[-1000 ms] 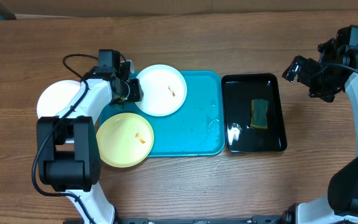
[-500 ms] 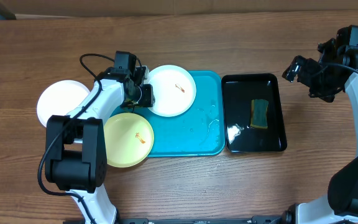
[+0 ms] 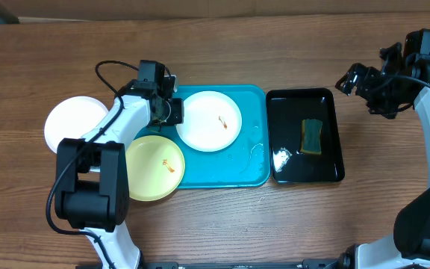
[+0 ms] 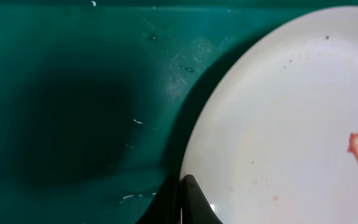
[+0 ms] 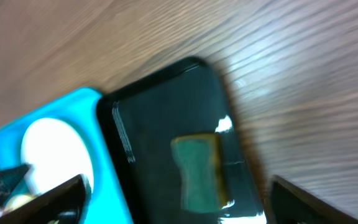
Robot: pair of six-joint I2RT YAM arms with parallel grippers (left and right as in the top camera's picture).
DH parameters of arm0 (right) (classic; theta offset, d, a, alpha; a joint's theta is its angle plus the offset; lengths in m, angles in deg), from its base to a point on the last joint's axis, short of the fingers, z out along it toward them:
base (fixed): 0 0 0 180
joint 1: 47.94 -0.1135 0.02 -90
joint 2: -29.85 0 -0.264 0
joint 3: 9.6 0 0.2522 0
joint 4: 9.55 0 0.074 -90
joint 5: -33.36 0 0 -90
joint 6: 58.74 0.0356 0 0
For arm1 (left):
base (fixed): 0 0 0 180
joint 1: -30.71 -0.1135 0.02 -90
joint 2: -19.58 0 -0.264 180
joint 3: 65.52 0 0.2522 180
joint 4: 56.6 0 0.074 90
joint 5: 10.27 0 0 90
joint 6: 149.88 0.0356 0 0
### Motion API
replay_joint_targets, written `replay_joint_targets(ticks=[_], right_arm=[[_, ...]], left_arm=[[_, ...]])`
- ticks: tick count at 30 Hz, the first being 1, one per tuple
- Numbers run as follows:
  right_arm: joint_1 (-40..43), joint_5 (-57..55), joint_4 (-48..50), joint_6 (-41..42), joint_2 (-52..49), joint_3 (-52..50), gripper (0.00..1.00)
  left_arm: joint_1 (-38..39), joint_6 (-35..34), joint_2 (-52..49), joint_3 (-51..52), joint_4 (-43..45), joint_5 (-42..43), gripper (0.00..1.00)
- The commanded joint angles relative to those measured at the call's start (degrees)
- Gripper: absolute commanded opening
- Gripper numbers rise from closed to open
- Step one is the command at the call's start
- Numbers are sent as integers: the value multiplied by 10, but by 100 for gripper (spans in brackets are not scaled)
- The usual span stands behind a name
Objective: Clean dirty plates on tray and stack at the side
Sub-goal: 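Move the left gripper to the second white plate and grasp its rim, then grasp the sponge in the black tray with the right gripper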
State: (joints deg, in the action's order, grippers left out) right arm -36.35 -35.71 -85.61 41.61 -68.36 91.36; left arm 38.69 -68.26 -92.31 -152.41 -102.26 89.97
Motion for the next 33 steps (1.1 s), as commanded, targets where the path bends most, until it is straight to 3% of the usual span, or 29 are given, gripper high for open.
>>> replay_joint_targets(ticks=[1, 3, 7, 10, 14, 23, 25, 28, 33], right_arm=[[-13, 37, -29, -29, 7, 3, 73], [-30, -9, -56, -31, 7, 2, 69], [-76, -107, -95, -19, 7, -5, 70], [-113, -151, -91, 21, 7, -28, 70], [-151, -191, -55, 48, 7, -76, 70], [-187, -200, 120, 49, 2, -235, 69], [-187, -200, 151, 49, 2, -259, 60], [-187, -200, 160, 50, 2, -271, 53], [-187, -198, 146, 49, 2, -272, 59]], left_arm=[[18, 7, -5, -8, -9, -1, 4], [24, 7, -5, -8, -13, -1, 4], [34, 8, -5, -8, -17, -2, 11], [36, 8, -5, -9, -20, -3, 18], [36, 8, -5, -8, -26, -3, 18], [36, 8, -5, -8, -39, -3, 21], [36, 7, -5, -9, -40, -3, 21], [36, 8, -5, -9, -40, -3, 22], [36, 8, -5, -8, -40, -3, 21]])
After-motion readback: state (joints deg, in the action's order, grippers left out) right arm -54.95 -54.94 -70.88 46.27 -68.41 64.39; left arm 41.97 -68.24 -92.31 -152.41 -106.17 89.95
